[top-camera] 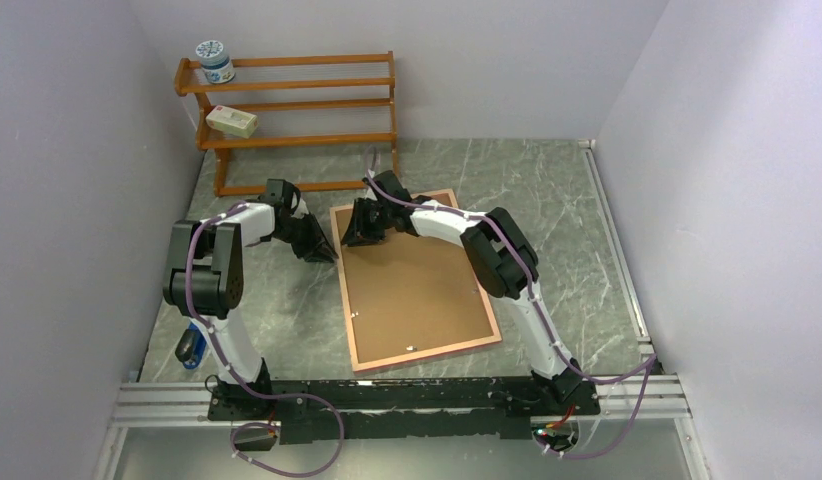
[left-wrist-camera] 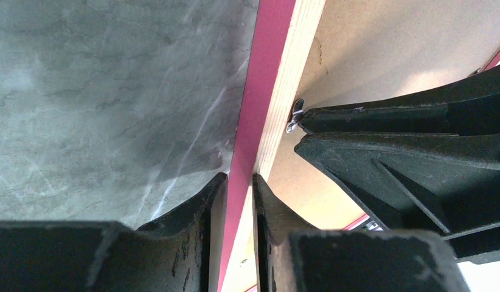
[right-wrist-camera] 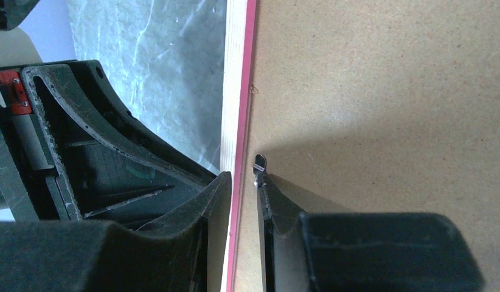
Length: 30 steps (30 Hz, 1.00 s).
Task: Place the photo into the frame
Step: Install the photo frame at the center of the board.
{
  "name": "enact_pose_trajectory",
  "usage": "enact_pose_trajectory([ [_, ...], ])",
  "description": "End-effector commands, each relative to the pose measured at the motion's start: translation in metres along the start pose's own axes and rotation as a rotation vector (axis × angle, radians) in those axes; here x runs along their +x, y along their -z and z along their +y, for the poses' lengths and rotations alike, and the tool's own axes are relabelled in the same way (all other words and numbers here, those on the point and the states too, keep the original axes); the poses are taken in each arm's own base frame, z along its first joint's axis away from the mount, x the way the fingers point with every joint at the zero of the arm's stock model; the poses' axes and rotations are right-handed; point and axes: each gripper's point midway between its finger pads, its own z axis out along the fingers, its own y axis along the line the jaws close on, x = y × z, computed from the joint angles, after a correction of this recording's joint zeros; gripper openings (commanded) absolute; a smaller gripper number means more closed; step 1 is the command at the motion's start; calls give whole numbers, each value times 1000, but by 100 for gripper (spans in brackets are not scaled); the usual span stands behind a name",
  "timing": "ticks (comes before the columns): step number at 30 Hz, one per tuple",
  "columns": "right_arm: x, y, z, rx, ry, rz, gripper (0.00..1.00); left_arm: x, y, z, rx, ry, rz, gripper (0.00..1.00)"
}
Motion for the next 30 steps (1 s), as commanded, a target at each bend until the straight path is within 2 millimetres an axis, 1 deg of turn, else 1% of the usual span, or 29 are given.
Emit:
enact_pose_trajectory([
  [1, 29, -19, -32, 46, 18, 84, 27, 6, -10, 23, -90, -9, 31, 26],
  [4, 33, -22, -37, 42, 37, 104, 27, 6, -11, 23, -91, -5, 33, 26],
  [8, 30, -26, -44, 54, 69, 105, 27, 6, -11, 24, -95, -4, 34, 25],
  [12, 33, -30, -48, 45, 109, 121, 27, 7, -11, 25, -102, -1, 36, 25],
  [15, 34, -31, -51, 42, 143, 128, 23, 6, -11, 24, -103, -1, 35, 25],
  [18, 39, -29, -56, 43, 170, 141, 21, 6, -11, 25, -107, 3, 37, 24],
  [26, 58, -26, -50, -60, 246, 221, 20, 5, -12, 24, -107, 7, 37, 24],
  [30, 62, -28, -53, -68, 265, 251, 19, 4, -11, 24, -109, 5, 37, 24],
])
